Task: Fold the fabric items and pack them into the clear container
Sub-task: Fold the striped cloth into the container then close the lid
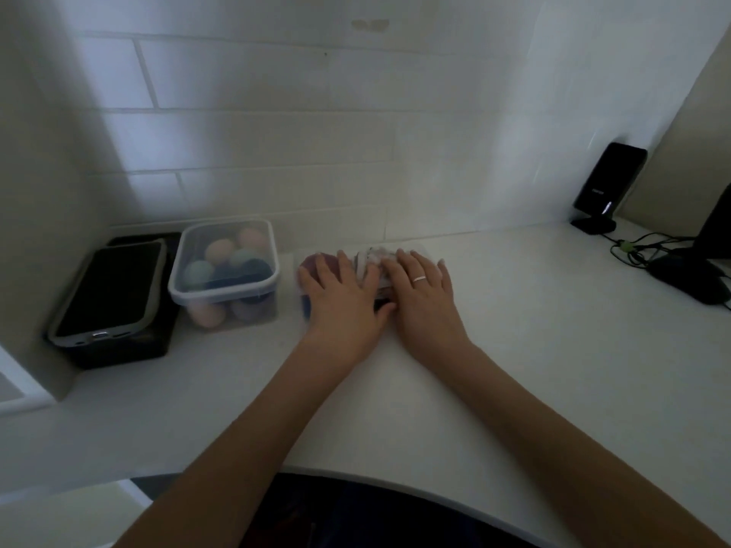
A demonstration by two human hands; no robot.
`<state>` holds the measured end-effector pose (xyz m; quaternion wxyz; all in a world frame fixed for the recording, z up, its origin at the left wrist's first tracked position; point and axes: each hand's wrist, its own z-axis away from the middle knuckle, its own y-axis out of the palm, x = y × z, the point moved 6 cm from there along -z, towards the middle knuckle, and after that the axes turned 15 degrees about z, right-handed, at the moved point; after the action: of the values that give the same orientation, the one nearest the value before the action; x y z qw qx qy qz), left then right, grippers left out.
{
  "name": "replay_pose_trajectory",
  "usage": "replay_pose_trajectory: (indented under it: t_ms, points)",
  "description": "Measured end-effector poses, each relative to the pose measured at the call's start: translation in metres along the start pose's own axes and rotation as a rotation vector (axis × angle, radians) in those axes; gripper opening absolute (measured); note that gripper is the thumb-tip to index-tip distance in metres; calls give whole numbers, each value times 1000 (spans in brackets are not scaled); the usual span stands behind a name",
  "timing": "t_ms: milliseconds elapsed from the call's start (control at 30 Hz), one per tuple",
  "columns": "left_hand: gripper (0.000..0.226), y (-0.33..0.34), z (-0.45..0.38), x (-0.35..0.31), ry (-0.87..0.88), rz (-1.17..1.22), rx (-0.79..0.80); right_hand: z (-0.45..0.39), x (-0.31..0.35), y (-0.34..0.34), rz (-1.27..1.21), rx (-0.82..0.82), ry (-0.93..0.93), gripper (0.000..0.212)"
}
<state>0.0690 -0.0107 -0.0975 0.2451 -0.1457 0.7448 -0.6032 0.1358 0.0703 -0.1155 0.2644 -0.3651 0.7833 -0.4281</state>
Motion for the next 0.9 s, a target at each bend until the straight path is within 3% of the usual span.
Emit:
replay_pose_trajectory:
  t_ms: [333,767,900]
  points:
    - [63,-3,-60,55,-23,36,-3,-66,33,31,-32,-16,11,56]
    - [71,1,-70,58,20,34,-60,-82,19,34,-158,-124,-55,47]
    - [78,3,-73,59,17,42,-54,-90,7,31,-281,-27,-128,46]
